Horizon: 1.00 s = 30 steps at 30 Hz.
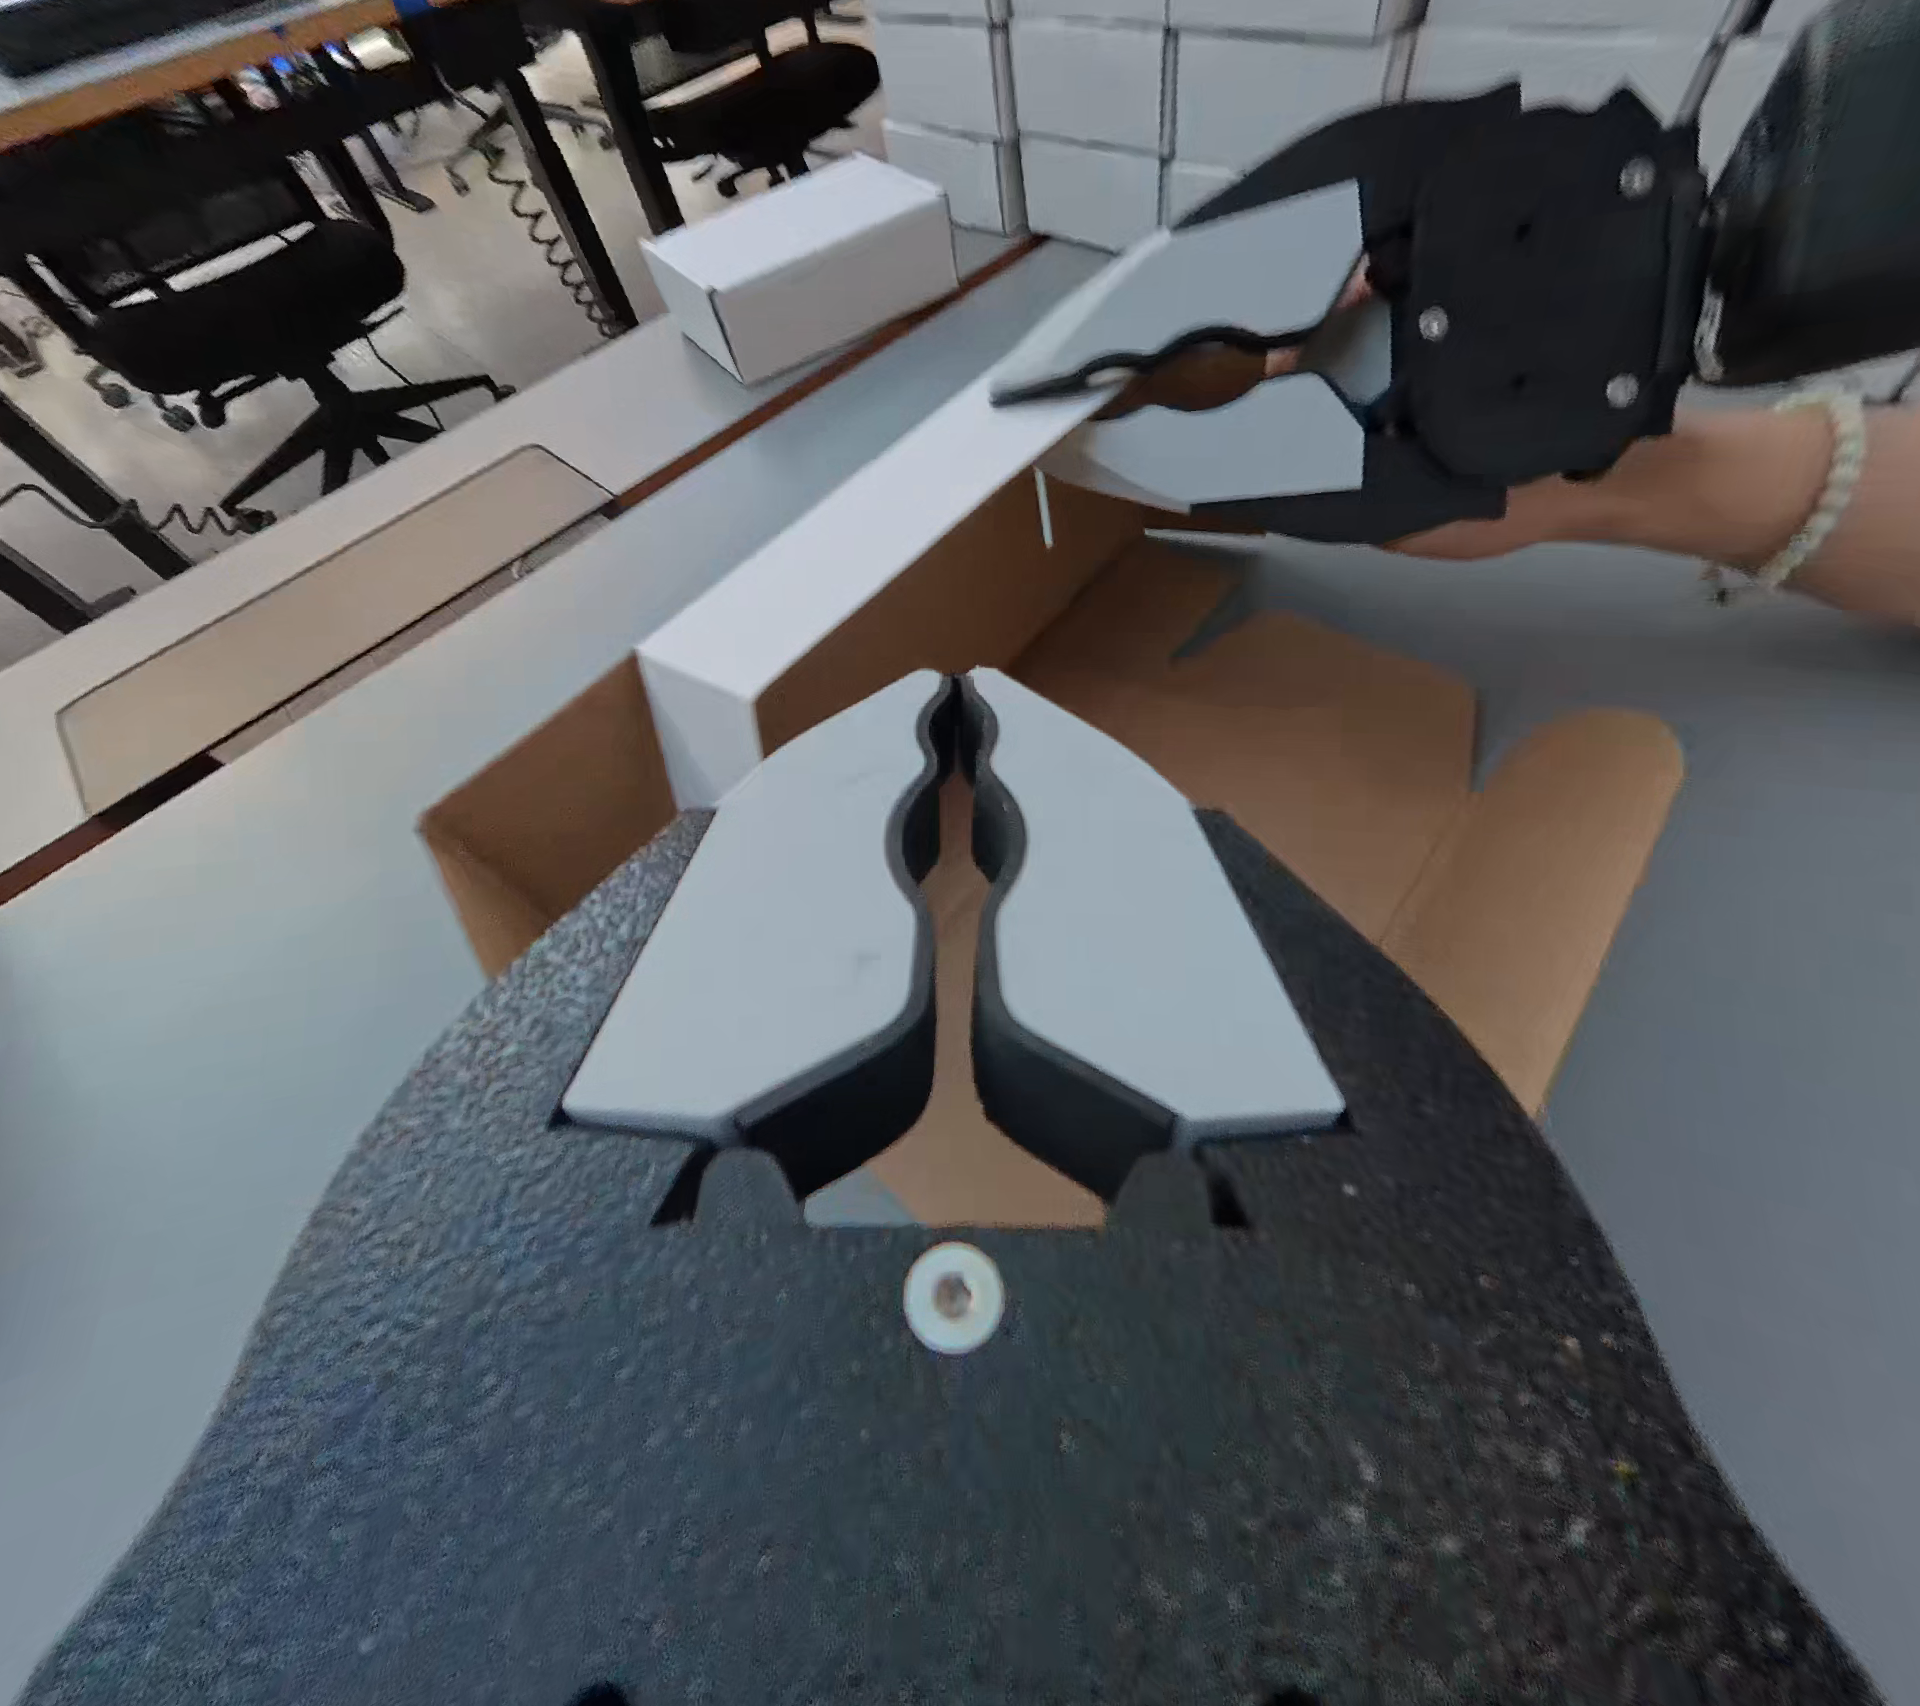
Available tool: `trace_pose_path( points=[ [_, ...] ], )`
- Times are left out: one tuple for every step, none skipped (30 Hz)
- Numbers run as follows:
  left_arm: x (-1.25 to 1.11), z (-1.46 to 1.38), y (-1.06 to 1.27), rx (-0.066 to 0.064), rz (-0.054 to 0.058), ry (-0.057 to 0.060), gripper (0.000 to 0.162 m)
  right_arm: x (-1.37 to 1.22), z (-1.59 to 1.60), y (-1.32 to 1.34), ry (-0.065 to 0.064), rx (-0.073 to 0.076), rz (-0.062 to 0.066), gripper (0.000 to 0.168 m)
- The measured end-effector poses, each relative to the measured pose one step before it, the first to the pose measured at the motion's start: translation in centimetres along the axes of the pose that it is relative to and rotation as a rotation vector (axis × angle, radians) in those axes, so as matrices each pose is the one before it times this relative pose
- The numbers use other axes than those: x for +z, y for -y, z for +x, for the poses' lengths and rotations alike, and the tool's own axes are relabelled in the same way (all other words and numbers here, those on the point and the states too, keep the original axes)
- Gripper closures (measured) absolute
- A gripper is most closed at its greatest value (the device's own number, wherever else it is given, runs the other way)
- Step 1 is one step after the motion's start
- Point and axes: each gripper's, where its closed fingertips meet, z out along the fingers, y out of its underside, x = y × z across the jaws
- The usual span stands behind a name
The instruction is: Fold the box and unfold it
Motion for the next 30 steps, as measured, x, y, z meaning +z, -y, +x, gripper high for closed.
trace_pose_path(
  points=[
    [-1.202,-1.634,1.098,-0.0342,0.0507,0.0436,0.159,0.006,0.002,-0.016,-0.0035,-0.0077,0.0016,0.162],
    [-0.901,-2.141,0.619,-0.0271,0.0254,0.0658,0.156,0.005,-0.005,-0.011,-0.0024,-0.0081,0.0024,0.162],
    [-0.497,-2.478,-0.054,-0.017,-0.0094,0.0783,0.155,0.01,-0.008,-0.021,-0.0005,-0.007,0.0006,0.162],
    [-0.013,-2.253,-0.638,-0.0101,-0.0363,0.0599,0.15,0.007,0.011,-0.021,0.0003,-0.0038,-0.0004,0.162],
    [0.407,-1.673,-0.993,-0.0054,-0.0508,0.0272,0.145,-0.001,-0.006,0.009,0.0007,-0.0021,0.0007,0.162],
    [0.686,-1.272,-1.151,-0.0046,-0.058,0.0134,0.142,-0.004,-0.013,-0.003,0.0008,-0.0067,0.0026,0.162],
    [0.832,-1.077,-1.091,0.0045,-0.056,0.0154,0.139,-0.011,-0.012,-0.017,0.0,-0.0102,0.0047,0.162],
    [0.889,-0.753,-0.837,0.0187,-0.041,0.0056,0.137,-0.021,-0.012,-0.001,-0.0007,-0.008,0.0055,0.162],
    [0.886,-0.535,-0.642,0.0235,-0.0305,-0.0013,0.137,-0.02,-0.02,0.005,-0.0015,-0.0041,0.0041,0.162],
    [0.849,-0.5,-0.435,0.0148,-0.0231,0.0033,0.135,0.009,-0.013,-0.017,-0.0014,-0.0042,-0.0002,0.162],
    [0.82,-0.242,-0.202,0.006,-0.0131,-0.0085,0.133,0.023,-0.006,-0.013,-0.0025,-0.0086,-0.0021,0.162],
    [0.787,0.013,-0.136,-0.0017,-0.0096,-0.0226,0.132,0.007,-0.01,-0.016,-0.0033,-0.0136,-0.0025,0.162],
    [0.75,0.201,-0.087,-0.0042,-0.0062,-0.031,0.13,0.003,0.002,-0.016,-0.0037,-0.0165,-0.0047,0.163],
    [0.685,0.36,-0.131,-0.0025,-0.0074,-0.0381,0.128,0.013,-0.01,-0.029,-0.0034,-0.0192,-0.0087,0.163],
    [0.574,0.532,-0.151,0.0016,-0.0097,-0.043,0.128,0.013,0.018,-0.025,-0.0055,-0.0219,-0.0119,0.163],
    [0.416,0.474,-0.085,0.0047,-0.0078,-0.0303,0.126,0.04,0.022,-0.049,-0.0075,-0.0232,-0.0171,0.163],
    [0.183,0.23,0.057,0.0012,-0.0001,-0.0045,0.134,0.064,0.005,-0.098,-0.0108,-0.0215,-0.0235,0.163],
    [-0.01,0.249,0.03,0.0027,-0.0004,-0.0007,0.142,0.073,0.01,-0.108,-0.014,-0.0176,-0.0257,0.164],
    [-0.094,0.413,-0.019,0.002,-0.0009,-0.0043,0.15,0.067,-0.002,-0.105,-0.0156,-0.0115,-0.0284,0.164],
    [-0.127,0.489,-0.028,-0.0057,0.0053,0.0018,0.162,0.064,-0.039,-0.109,-0.0116,-0.0055,-0.0287,0.164],
    [-0.211,0.335,-0.001,-0.0054,0.0116,0.0187,0.162,0.073,0.01,-0.124,-0.0102,-0.0026,-0.0283,0.164],
    [-0.32,0.3,-0.054,0.0075,0.012,0.0172,0.162,0.082,0.008,-0.142,-0.0054,-0.0031,-0.0276,0.164],
    [-0.386,0.514,-0.056,0.0062,0.0116,-0.0032,0.162,0.051,0.044,-0.055,-0.0044,-0.002,-0.0193,0.164],
    [-0.355,0.703,-0.029,0.0016,0.0094,-0.0186,0.162,0.023,0.045,-0.047,-0.0035,0.0012,-0.0149,0.164],
    [-0.279,0.718,0.0,0.0071,0.0103,-0.0157,0.162,0.021,0.038,-0.047,-0.0033,0.0033,-0.0124,0.165],
    [-0.236,0.61,0.024,0.0149,0.0087,-0.005,0.162,0.003,0.022,-0.006,-0.0043,0.0005,-0.0074,0.165],
    [-0.2,0.714,0.013,0.0174,0.0036,-0.0122,0.162,0.032,-0.141,-0.02,0.0007,-0.0039,-0.0067,0.164],
    [-0.141,0.829,0.031,0.0096,0.003,-0.0209,0.162,-0.013,-0.009,0.003,-0.0121,-0.0181,-0.0054,0.164],
    [-0.06,0.723,0.045,0.0079,0.0044,-0.0169,0.162,-0.013,0.006,-0.004,-0.0082,-0.0268,-0.0062,0.164],
    [-0.048,0.35,-0.081,0.0156,-0.001,-0.001,0.162,-0.015,0.032,-0.006,-0.0012,-0.0178,-0.0016,0.164]
  ],
)
